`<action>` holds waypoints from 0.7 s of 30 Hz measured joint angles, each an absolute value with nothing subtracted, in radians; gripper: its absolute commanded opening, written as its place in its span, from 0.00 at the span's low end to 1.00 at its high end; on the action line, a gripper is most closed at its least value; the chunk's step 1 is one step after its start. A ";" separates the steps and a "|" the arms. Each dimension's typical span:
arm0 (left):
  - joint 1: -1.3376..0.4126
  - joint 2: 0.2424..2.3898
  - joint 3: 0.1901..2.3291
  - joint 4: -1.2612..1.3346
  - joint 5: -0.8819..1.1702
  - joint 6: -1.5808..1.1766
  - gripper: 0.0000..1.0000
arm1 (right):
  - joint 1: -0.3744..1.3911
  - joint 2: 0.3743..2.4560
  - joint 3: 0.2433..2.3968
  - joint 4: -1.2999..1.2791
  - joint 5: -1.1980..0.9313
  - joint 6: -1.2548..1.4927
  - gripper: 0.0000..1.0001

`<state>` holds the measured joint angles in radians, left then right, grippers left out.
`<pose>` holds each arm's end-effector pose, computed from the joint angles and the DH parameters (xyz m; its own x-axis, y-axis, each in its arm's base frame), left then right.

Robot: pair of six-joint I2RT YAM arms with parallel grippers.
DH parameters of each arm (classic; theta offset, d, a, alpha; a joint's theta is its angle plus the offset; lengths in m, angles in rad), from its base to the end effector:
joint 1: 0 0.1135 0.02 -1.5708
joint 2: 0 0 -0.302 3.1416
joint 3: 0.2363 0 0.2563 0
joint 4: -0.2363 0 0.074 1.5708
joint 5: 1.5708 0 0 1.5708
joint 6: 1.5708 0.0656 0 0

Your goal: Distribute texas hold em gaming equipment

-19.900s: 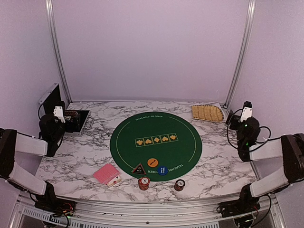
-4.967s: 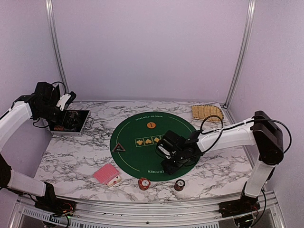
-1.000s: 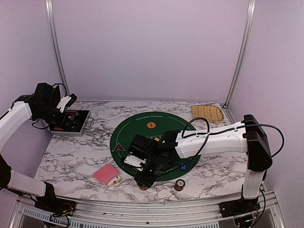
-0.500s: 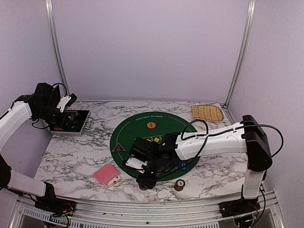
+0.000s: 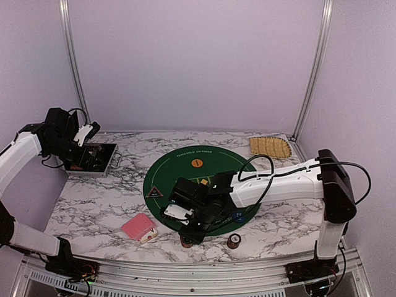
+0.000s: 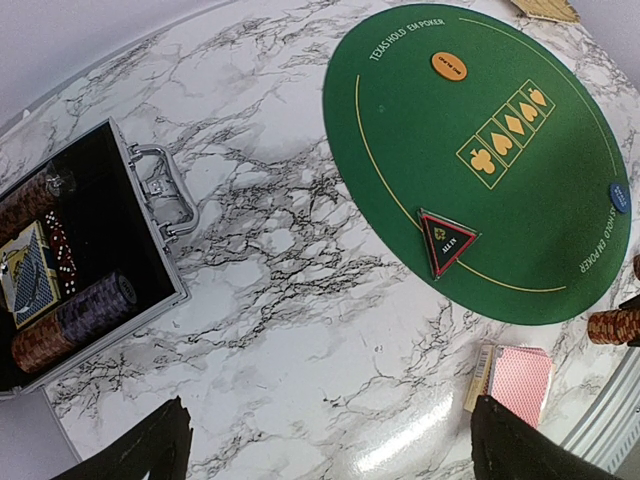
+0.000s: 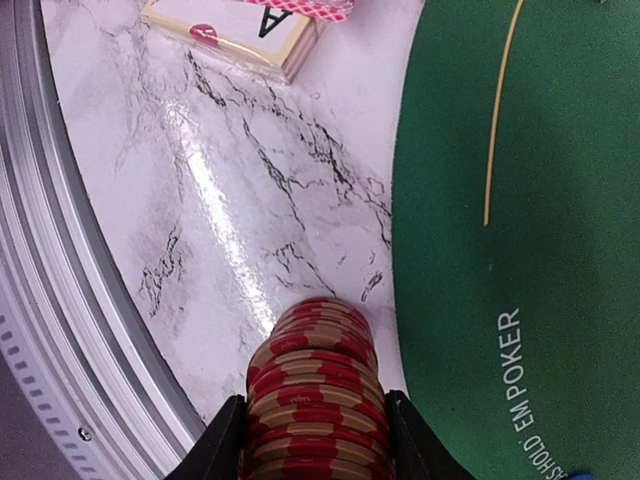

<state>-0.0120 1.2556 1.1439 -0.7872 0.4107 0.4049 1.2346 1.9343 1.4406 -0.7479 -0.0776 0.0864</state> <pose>0.2639 -0.0294 0.3275 -0.6171 0.3686 -0.6952 0.5468 0.8362 -0.0420 0.1339 0.3984 0.1986 -0.3930 -0.8636 -0.3158 -0.9190 0.3812 0.1010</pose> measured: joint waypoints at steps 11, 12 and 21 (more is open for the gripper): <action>-0.012 1.256 1.143 -0.787 0.411 0.405 0.99 | 1.234 1.897 1.443 -0.780 -0.057 0.101 0.10; -0.012 1.256 1.143 -0.787 0.411 0.405 0.99 | 1.233 1.894 1.444 -0.784 -0.052 0.104 0.08; -0.012 1.256 1.143 -0.787 0.411 0.405 0.99 | 1.072 1.842 1.443 -0.824 0.025 0.142 0.06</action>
<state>-0.0120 1.2556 1.1435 -0.7872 0.4107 0.4046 1.0721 1.8423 1.4425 -0.8238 0.0250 0.1425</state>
